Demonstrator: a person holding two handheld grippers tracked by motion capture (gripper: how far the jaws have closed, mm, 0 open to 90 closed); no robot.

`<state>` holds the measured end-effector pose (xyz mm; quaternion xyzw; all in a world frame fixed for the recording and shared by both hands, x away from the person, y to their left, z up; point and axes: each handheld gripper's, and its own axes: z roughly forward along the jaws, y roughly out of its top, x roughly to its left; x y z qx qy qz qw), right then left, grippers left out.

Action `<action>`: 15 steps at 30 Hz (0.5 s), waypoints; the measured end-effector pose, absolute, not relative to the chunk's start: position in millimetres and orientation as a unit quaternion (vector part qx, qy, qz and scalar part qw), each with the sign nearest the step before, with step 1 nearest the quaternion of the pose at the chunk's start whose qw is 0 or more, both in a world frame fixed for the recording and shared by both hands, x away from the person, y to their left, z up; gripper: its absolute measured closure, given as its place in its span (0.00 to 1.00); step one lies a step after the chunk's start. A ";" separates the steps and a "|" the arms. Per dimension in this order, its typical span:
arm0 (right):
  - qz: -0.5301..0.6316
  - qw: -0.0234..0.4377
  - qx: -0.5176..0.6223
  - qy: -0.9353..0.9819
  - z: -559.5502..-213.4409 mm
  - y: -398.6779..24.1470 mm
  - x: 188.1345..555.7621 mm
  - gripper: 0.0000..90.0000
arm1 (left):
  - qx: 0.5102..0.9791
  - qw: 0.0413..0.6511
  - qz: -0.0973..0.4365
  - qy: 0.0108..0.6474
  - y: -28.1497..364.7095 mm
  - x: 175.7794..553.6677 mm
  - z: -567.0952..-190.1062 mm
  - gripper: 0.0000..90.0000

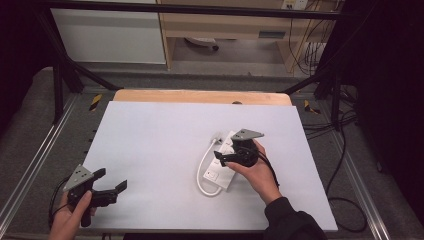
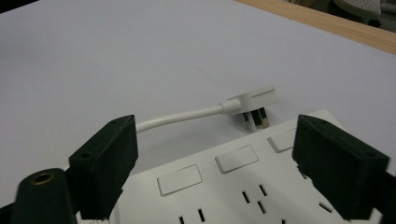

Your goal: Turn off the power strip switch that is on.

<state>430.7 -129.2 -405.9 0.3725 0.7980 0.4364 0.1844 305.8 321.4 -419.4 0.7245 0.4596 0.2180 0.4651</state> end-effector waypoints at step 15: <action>0.450 0.195 0.389 0.780 -384.8 -145.6 437.0 0.04 | 0.723 0.466 0.219 0.460 321.9 305.1 -419.0 0.07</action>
